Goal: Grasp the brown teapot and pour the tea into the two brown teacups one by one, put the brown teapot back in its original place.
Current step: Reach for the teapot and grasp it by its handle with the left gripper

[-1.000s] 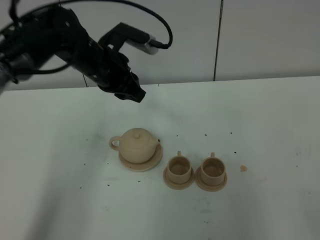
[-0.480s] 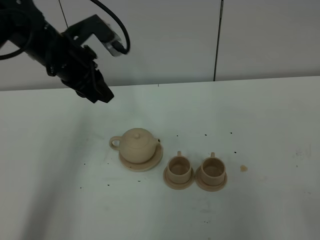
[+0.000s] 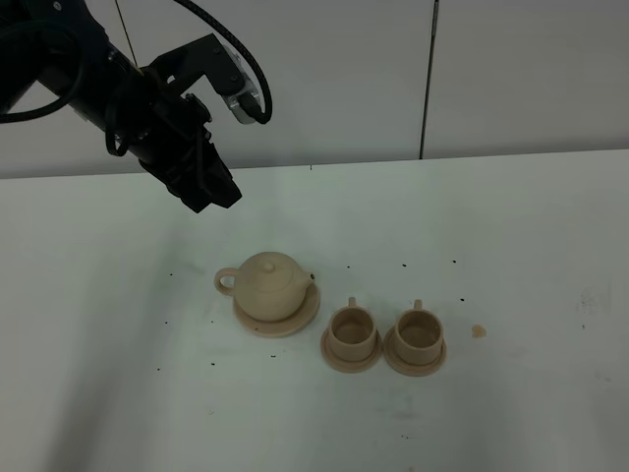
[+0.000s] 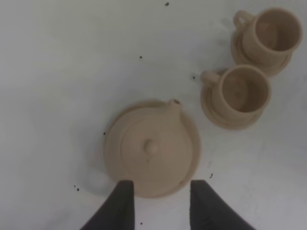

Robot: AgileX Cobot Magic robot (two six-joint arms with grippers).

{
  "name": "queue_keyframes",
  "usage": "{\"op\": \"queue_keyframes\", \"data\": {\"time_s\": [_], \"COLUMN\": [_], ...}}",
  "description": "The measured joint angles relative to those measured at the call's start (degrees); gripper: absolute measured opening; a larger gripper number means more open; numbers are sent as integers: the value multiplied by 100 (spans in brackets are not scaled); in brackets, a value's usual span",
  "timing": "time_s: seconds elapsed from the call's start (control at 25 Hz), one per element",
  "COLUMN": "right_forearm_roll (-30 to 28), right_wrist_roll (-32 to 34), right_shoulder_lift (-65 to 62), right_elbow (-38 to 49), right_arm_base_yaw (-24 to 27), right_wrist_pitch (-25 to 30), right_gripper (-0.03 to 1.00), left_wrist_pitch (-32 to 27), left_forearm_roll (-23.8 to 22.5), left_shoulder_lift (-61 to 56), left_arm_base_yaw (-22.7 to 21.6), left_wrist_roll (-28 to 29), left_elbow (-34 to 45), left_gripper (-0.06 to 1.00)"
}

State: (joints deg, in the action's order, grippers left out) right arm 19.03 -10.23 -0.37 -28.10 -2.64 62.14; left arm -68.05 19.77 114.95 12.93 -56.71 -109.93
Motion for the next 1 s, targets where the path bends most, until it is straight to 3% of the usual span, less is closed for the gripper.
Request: {"op": "queue_keyframes", "data": {"time_s": [0.4,0.64,0.8,1.0], "right_forearm_roll": [0,2,2,7], "right_wrist_roll": [0,0,0,0], "right_shoulder_lift": [0,0,0,0], "right_elbow": [0,0,0,0], "right_arm_base_yaw": [0,0,0,0], "right_wrist_pitch": [0,0,0,-5], "right_gripper": [35,35,35,35], "left_wrist_pitch": [0,0,0,0], "left_forearm_roll": [-90,-940,-1068,-1325], "left_shoulder_lift": [0,30,155,162], "left_arm_base_yaw": [6,18,18,18], "left_wrist_roll": [-799,-492,-457,-958], "left_elbow": [0,161,257,257], "left_gripper": [35,35,35,35]}}
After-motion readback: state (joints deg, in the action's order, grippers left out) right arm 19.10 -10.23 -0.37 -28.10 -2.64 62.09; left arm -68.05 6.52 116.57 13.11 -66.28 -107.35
